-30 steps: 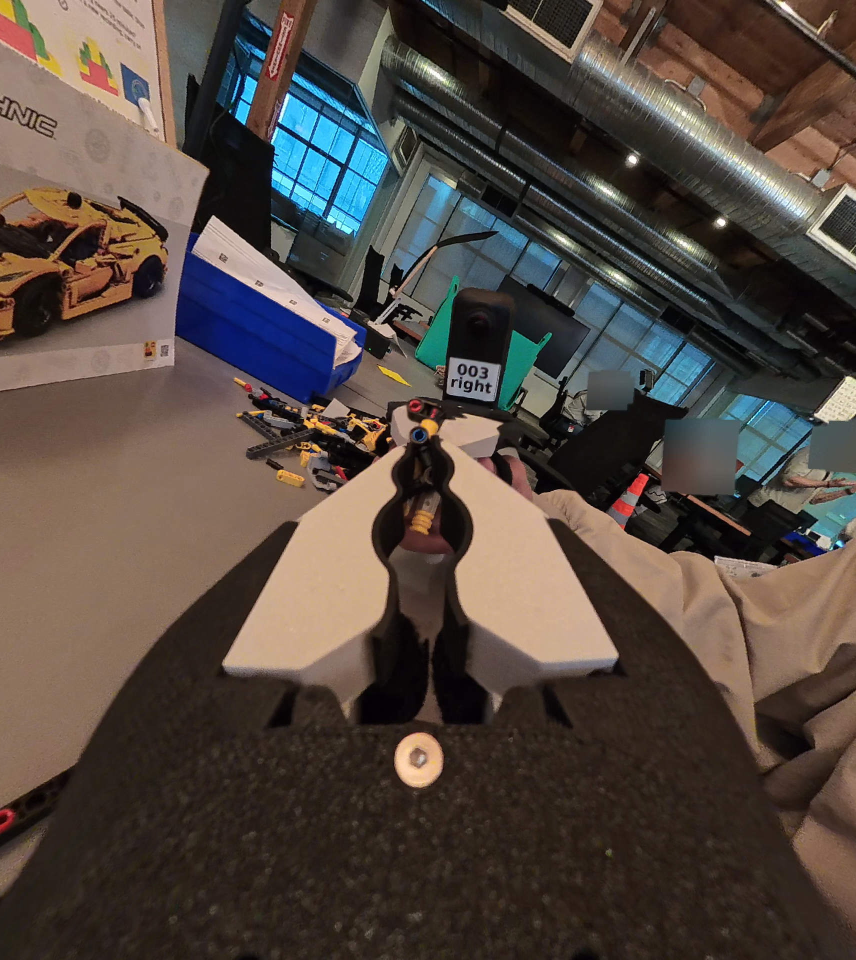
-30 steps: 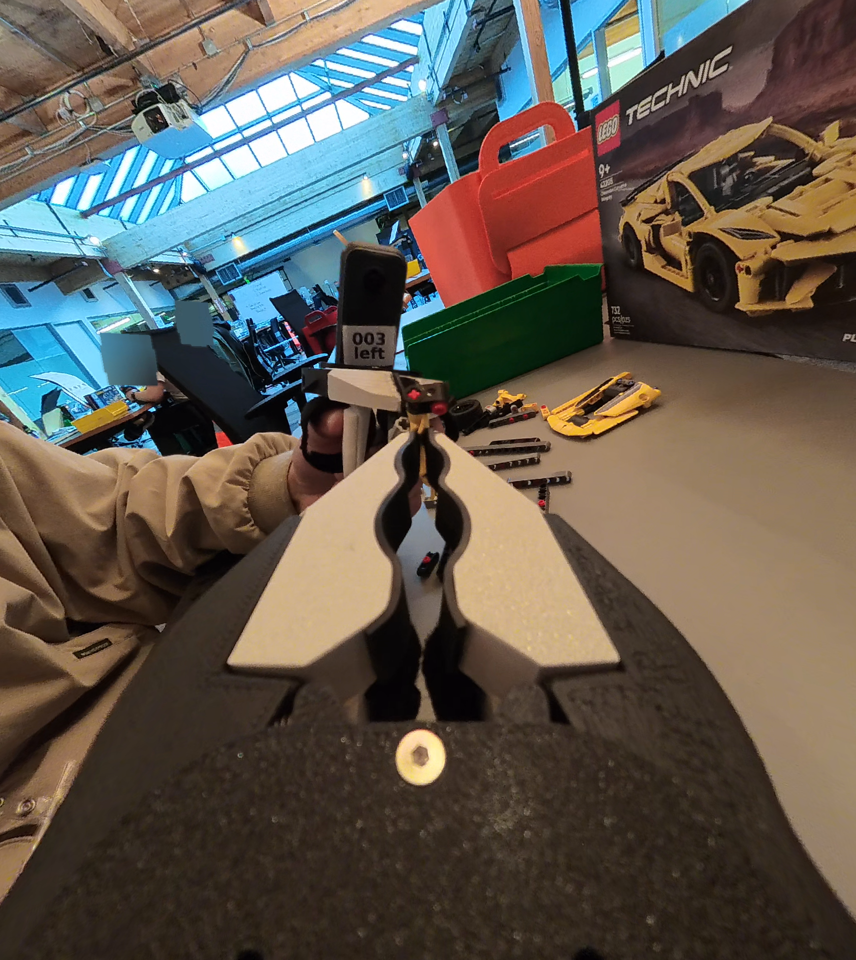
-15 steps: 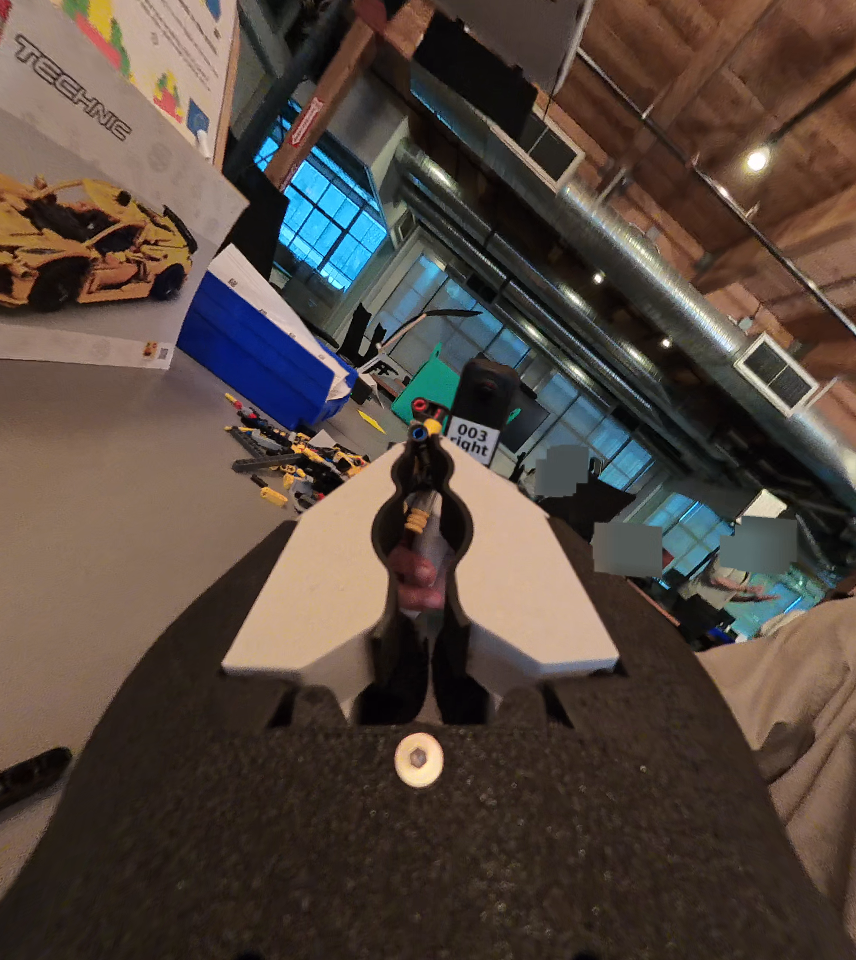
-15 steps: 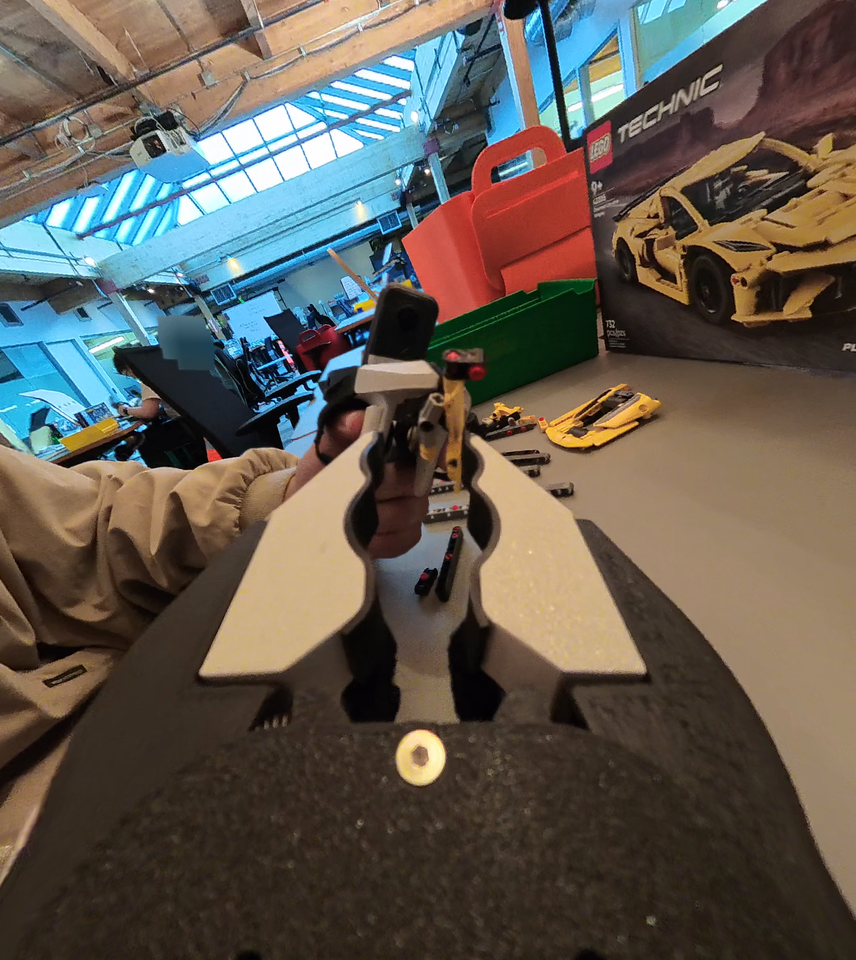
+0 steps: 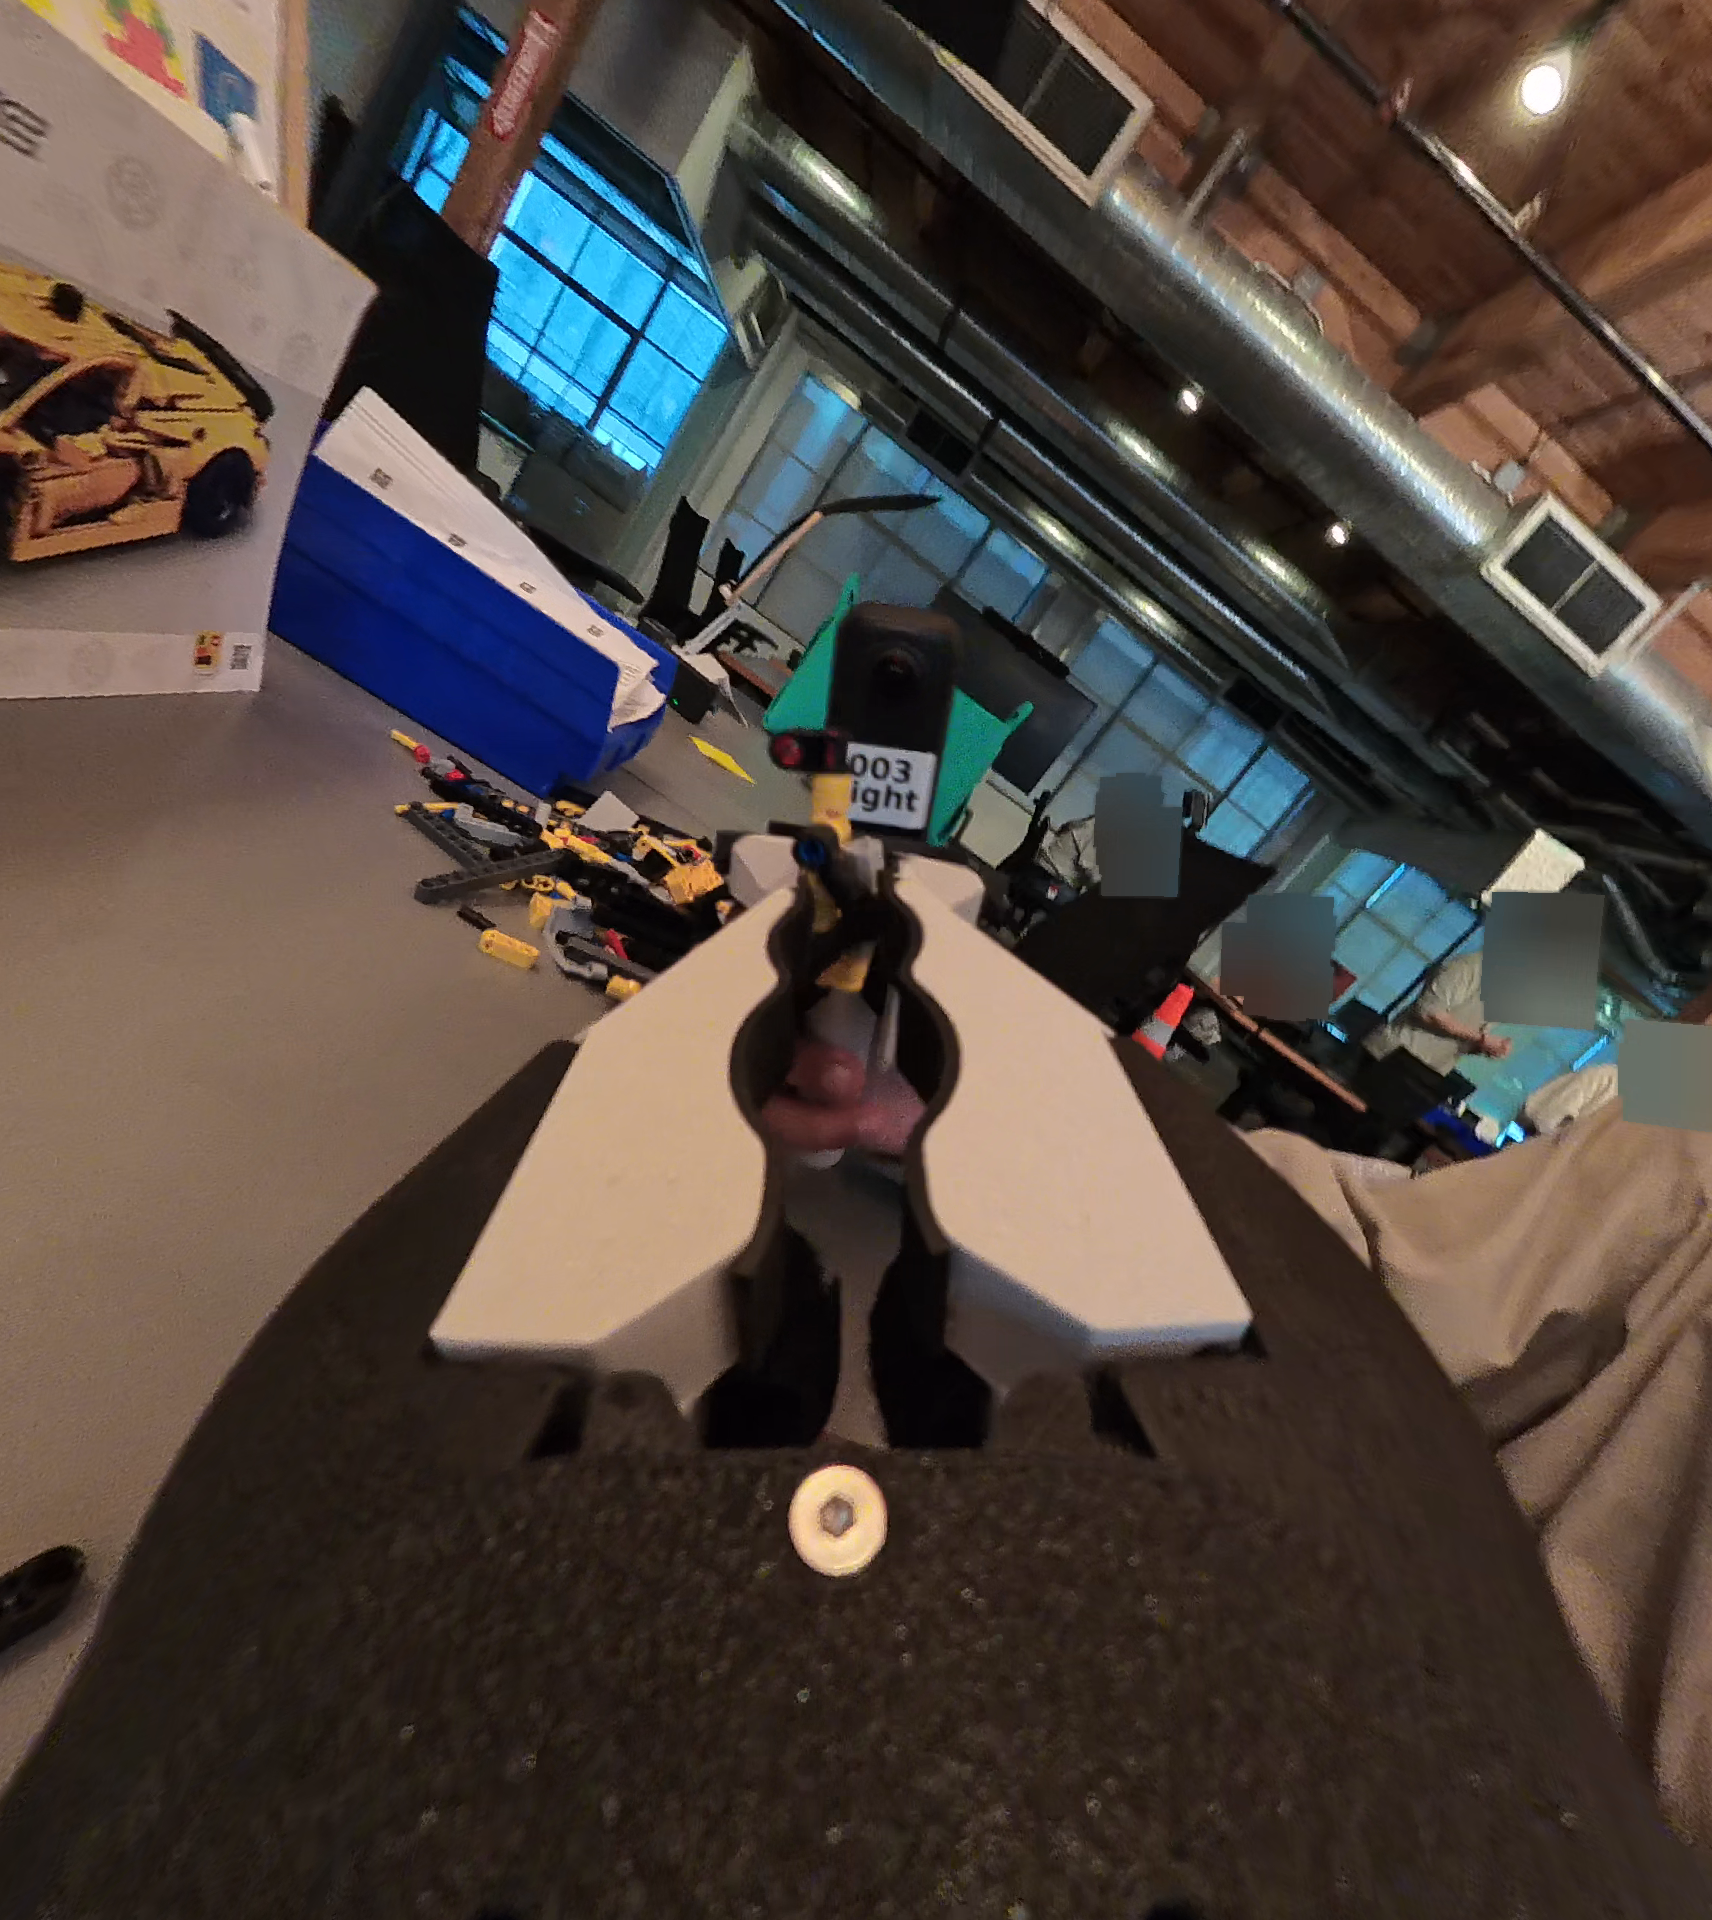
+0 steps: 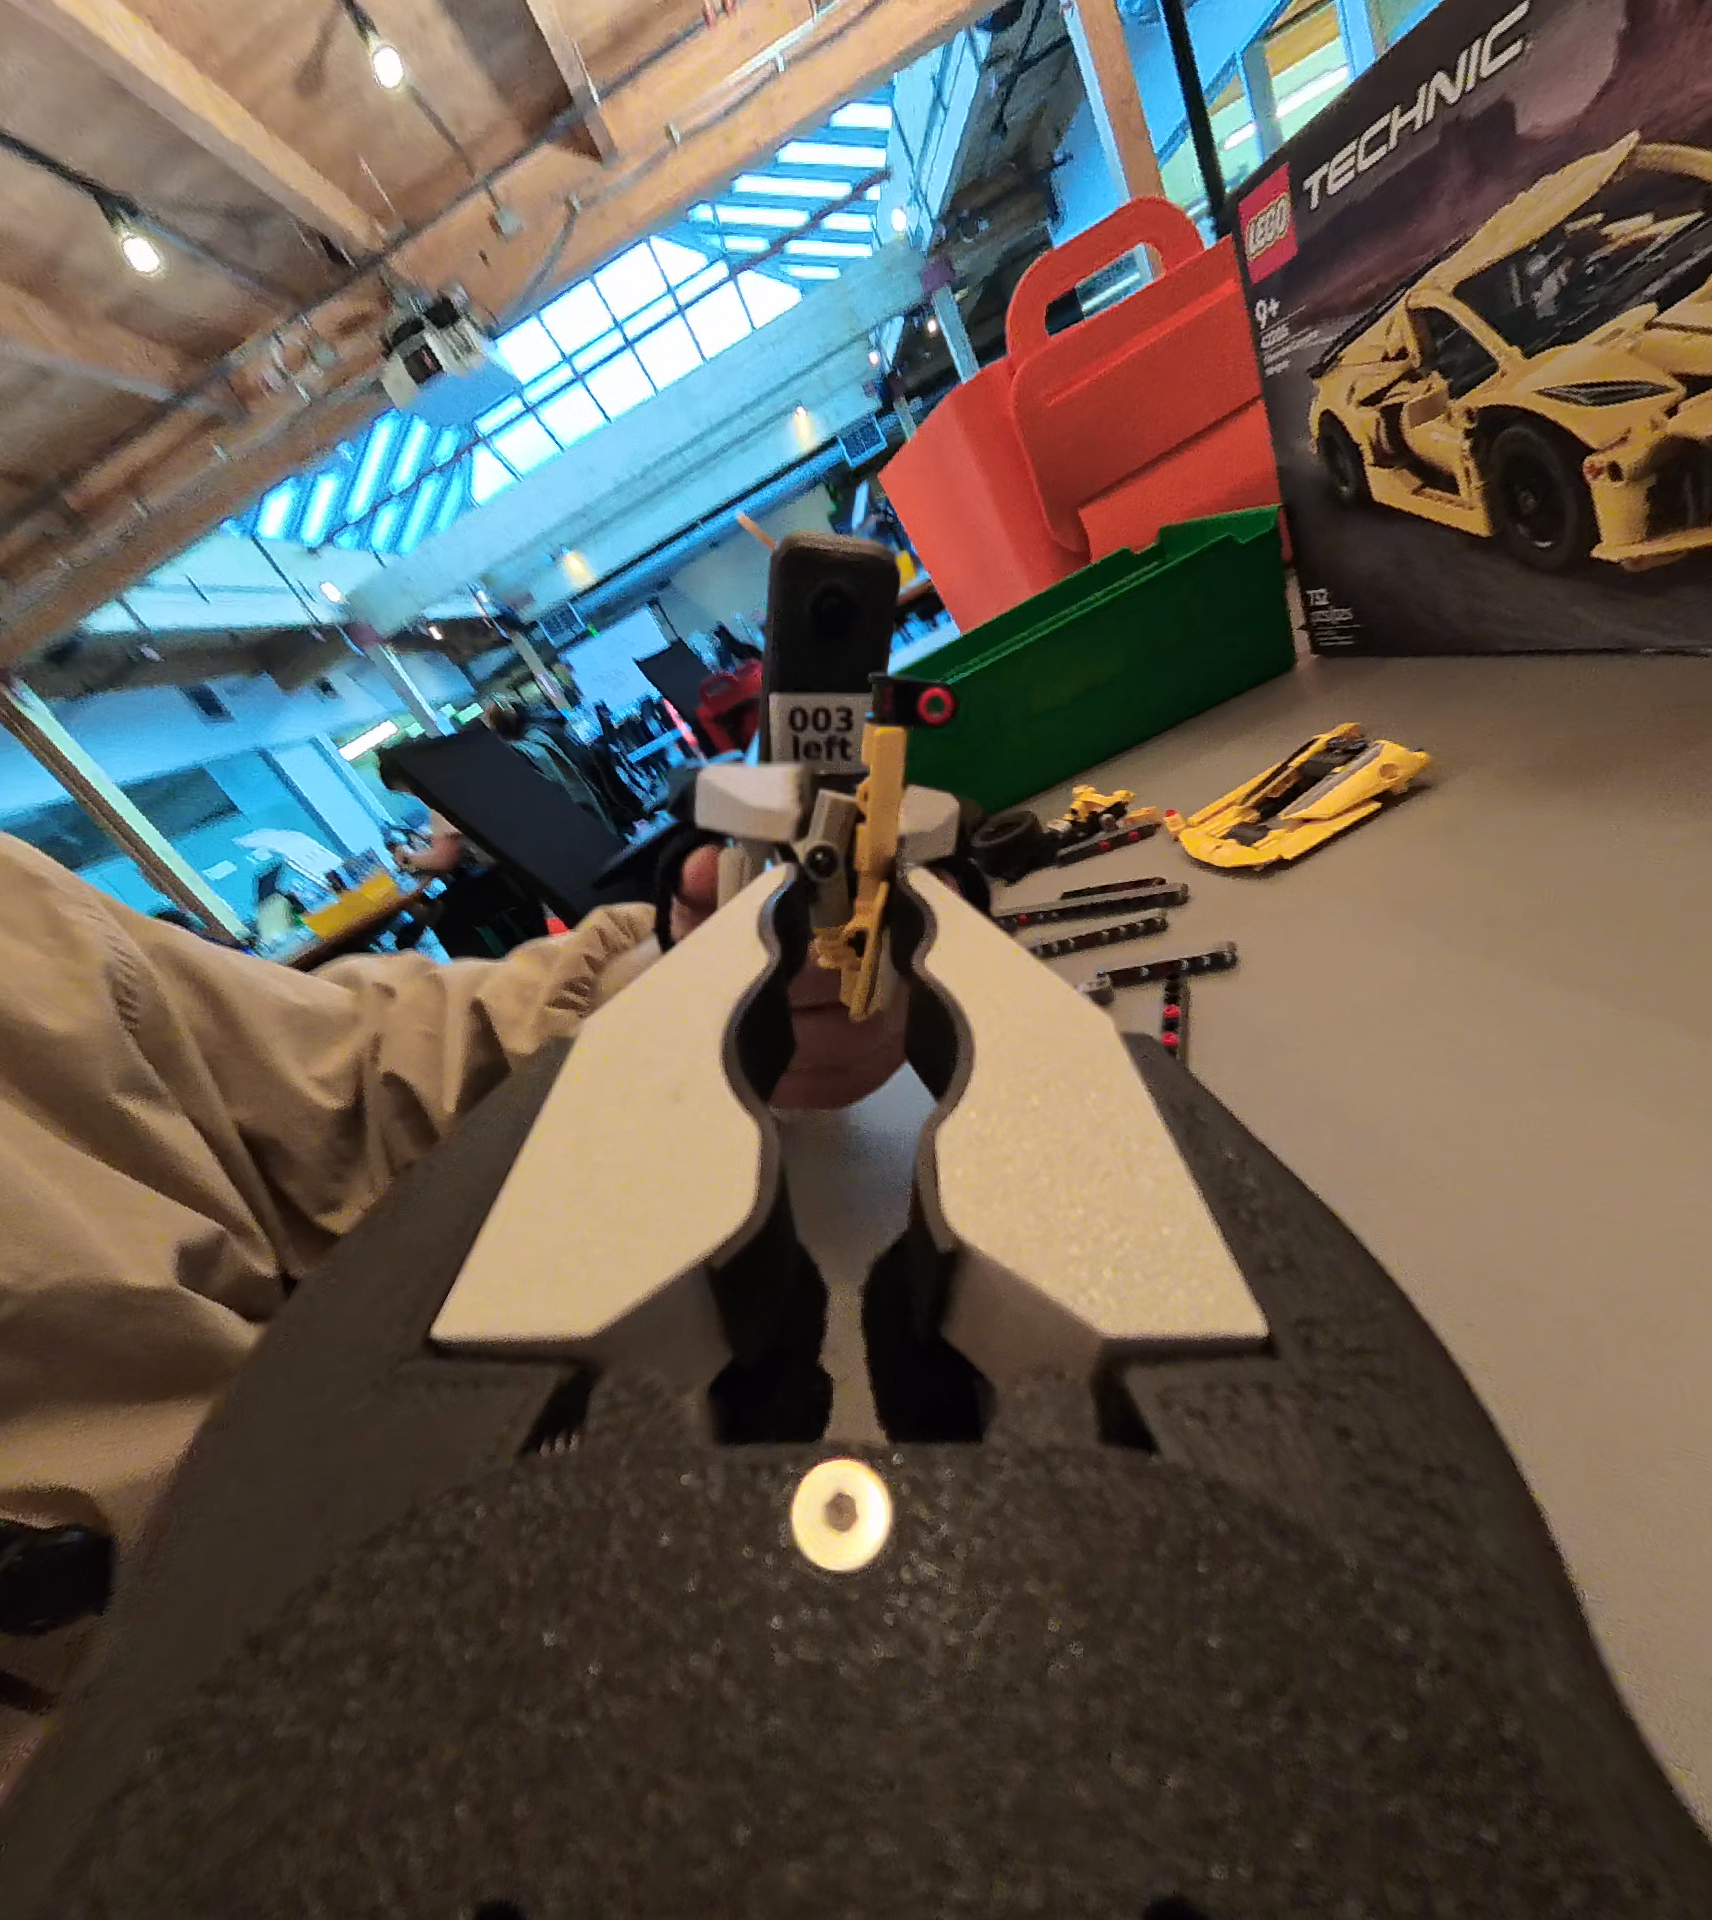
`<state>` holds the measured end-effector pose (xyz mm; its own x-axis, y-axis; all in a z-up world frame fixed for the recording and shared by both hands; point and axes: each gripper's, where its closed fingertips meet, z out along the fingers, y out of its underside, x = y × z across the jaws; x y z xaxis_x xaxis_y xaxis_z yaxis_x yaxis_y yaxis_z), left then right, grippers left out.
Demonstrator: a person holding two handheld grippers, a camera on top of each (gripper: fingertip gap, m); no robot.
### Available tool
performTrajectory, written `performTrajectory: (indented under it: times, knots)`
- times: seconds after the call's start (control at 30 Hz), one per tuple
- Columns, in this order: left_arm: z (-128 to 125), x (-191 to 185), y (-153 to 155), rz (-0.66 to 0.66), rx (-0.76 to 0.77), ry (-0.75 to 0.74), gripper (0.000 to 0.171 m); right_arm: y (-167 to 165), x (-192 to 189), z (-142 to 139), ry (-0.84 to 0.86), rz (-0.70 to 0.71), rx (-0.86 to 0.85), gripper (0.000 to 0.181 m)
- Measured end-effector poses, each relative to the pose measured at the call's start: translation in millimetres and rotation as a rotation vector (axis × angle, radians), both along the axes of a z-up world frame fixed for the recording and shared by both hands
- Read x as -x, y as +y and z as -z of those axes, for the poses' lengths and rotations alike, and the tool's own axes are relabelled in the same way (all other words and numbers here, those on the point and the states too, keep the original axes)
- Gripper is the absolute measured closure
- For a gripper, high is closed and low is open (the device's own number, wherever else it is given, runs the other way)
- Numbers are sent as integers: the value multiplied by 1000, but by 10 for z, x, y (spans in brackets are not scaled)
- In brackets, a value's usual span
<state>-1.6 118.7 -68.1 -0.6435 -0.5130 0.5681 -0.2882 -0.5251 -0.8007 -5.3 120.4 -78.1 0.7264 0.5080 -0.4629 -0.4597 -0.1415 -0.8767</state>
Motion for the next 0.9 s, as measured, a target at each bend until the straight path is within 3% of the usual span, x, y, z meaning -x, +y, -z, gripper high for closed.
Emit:
performTrajectory:
  times: [0.07, 0.6, 0.9]
  knots:
    - [25, 15, -55, 15, -41, 0, 151, -26, -48, -36, 45, -1, -8, 167]
    - [42, -4, -102, -41, -133, -31, 160, -77, -13, -80, 240, -117, 32, 167]
    - [176, -91, -62, -118, -221, 6, 159, -27, -74, 91, 321, -109, 156, 167]
